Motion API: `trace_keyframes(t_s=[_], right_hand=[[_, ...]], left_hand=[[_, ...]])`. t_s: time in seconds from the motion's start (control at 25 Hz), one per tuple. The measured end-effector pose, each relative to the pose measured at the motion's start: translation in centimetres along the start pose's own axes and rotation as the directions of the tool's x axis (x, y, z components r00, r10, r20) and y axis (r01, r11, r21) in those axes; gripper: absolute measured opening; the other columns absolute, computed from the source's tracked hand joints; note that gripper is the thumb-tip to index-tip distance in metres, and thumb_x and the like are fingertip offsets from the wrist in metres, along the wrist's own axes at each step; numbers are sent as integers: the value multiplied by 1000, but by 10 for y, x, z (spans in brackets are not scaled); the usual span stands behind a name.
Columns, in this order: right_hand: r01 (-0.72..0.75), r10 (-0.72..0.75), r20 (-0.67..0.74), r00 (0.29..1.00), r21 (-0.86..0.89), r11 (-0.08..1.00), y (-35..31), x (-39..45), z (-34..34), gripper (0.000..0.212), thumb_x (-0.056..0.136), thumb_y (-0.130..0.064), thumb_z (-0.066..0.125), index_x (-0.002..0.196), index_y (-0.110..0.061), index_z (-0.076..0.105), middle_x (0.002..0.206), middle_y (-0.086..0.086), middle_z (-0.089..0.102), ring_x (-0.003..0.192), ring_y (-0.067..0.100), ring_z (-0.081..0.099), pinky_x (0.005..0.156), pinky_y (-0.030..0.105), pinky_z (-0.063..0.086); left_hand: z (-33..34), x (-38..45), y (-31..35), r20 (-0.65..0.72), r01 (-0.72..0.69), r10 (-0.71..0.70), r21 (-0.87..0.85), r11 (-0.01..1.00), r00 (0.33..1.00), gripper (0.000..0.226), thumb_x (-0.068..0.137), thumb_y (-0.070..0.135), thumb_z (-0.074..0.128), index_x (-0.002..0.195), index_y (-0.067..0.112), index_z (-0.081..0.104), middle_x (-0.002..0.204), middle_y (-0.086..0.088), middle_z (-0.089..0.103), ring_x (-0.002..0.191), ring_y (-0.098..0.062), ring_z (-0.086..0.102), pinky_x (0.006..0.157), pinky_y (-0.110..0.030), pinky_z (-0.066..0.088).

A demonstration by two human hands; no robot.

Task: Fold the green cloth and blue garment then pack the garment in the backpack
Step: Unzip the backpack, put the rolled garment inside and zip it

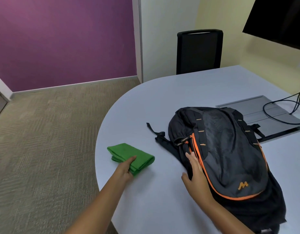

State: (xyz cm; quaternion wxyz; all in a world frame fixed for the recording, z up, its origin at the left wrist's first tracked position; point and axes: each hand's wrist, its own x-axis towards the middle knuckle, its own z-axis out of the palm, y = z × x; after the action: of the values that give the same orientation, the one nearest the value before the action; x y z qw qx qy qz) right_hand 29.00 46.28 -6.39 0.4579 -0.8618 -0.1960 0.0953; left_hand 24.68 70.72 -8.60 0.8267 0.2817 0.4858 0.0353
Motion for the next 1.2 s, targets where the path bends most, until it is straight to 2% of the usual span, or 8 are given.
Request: trace_keyframes(t_s=[0.16,0.32,0.52,0.72,0.84,1.0,1.08,1.2], right_hand=[[-351,314,163,935,324,879,-15,-6,9,57,90,-13,59,140,-23,35,149,-3,31,127,8,39,104,25,32],[-690,464,529,710,654,311,-28,-13,9,64,90,-30,57,145,-11,30,149,10,34,133,27,40,109,36,31],[-637,319,566,760,746,193,-25,-15,9,80,60,-46,81,130,-20,51,133,9,56,124,27,49,99,37,40],[-457,319,417,851,887,61,-28,-3,-1,41,87,-7,54,127,-2,52,113,18,66,103,26,63,77,32,58],[-417,308,377,874,905,77,-27,-1,-17,32,93,-6,46,125,-3,53,112,17,67,101,26,65,72,34,59],[-356,264,321,909,929,98,-20,-6,-49,50,74,-19,72,120,-6,57,115,19,66,101,31,66,79,41,58],[-331,271,302,914,941,68,-11,-8,-67,75,52,-27,90,118,-5,61,116,21,65,101,33,66,76,45,58],[-263,290,251,923,965,3,4,-14,-99,38,74,-26,71,105,-4,71,115,22,65,96,34,67,77,51,56]], left_hand=[[24,-22,-15,134,-17,4,95,995,991,37,88,-3,56,124,3,52,66,-13,71,56,-25,69,42,-33,55],[44,-45,-38,296,-108,69,117,987,953,43,87,-7,54,125,12,48,100,-13,65,86,-27,63,53,-32,58],[60,-60,-62,413,-206,148,99,974,899,42,84,-9,56,117,17,50,108,-13,65,95,-29,64,65,-36,59],[67,-71,-79,501,-329,134,325,887,855,59,69,14,72,121,22,47,115,-6,65,101,-23,65,69,-36,58],[70,-73,-81,519,-385,110,458,801,847,54,75,24,73,122,24,47,118,1,64,93,-14,68,66,-30,57],[77,-72,-89,611,-506,48,607,612,790,62,76,26,74,129,23,42,118,8,59,90,-12,67,74,-28,57],[88,-72,-96,695,-635,-17,667,389,719,71,70,22,78,129,23,39,121,7,56,102,-10,62,87,-29,53],[113,-75,-117,779,-782,63,622,41,623,91,69,24,80,141,26,24,126,12,51,119,-8,52,96,-27,45]])
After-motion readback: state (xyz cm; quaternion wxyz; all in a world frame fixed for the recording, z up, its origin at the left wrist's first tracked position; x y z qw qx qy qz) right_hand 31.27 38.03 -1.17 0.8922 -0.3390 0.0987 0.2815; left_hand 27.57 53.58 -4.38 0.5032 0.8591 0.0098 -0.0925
